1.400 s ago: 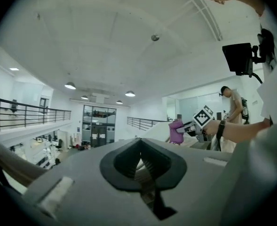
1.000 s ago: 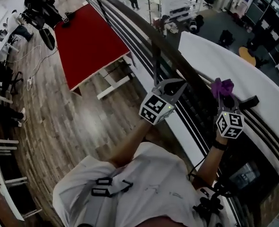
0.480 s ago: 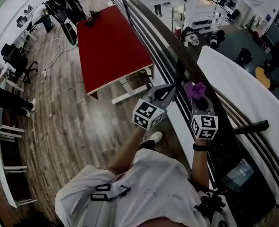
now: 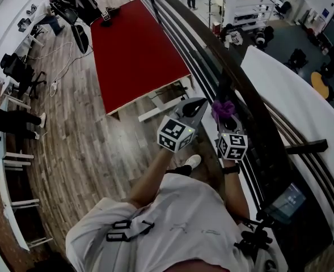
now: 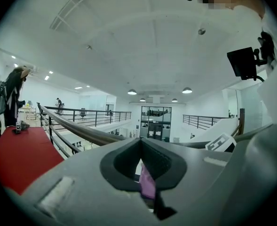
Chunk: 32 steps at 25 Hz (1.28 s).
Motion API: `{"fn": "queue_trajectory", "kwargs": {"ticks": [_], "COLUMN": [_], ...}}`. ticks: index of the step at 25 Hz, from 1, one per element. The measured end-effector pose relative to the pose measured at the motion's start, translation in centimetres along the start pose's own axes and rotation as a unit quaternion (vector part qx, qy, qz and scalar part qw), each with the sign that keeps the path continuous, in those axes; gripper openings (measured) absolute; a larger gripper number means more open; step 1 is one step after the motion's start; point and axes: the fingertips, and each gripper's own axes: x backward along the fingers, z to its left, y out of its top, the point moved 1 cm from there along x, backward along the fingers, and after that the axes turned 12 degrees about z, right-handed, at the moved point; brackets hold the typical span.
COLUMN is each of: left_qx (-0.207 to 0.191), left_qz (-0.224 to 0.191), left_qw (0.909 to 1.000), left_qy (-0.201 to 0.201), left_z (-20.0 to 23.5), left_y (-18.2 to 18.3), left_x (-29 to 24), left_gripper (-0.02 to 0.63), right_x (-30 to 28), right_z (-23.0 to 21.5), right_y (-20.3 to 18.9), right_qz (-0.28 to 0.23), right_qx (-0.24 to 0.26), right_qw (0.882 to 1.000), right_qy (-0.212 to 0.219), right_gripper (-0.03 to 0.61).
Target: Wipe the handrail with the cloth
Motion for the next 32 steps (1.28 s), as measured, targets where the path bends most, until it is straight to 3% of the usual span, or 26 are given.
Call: {"fn": "queue_trajectory", "kwargs": {"ticks": [6,8,11,14,20,26,32], "left_qx": [0.013,0.018,0.023,0.027,0.031,0.034,0.033], "left_qz": [0.02,0.027,0.036,0.041,0.055,0.075,0.078], "left_qw": [0.9994,0.9989,0.9982,0.9977,0.9968,0.9951,0.9947], "left_qy": [-0.026,-0.034,-0.043,-0.047,-0.05,-0.055,-0.059], "left_z": [1.2,1.2,1.1,1.3,3.5,2.8,0.6], "left_y": [-2.0,-3.0,-4.0,-4.1,-4.7,-6.3,-7.1], "left_x": [-1.8,-2.9,-4.5,-5.3,-6.2,-6.8,-7.4], "left_gripper": [-0.002,-0.002,-0.002,-0.002,-0.002,-0.002,-0.002], "right_x": [-3.5,-4.4,-5.9,-8.0,-15.4,-19.5,-18.9], "right_z": [-2.8,-4.2,-6.5,-8.9,-13.5,-16.0,-16.7], "right_y": [-4.8,-5.7,-5.7,-4.8,-4.1,-7.0,-8.7], "right_qz": [0.035,0.037,0.046,0.07,0.151,0.243,0.258], "right_qx": [-0.084,-0.076,-0.017,0.054,0.22,0.287,0.291], "right_qw": [0.994,0.993,0.99,0.979,0.924,0.886,0.888], "right_qy": [-0.052,-0.082,-0.131,-0.184,-0.274,-0.269,-0.246], "right_gripper": [0.078,0.078,0.078,0.078,0.077,0.075,0.074]}}
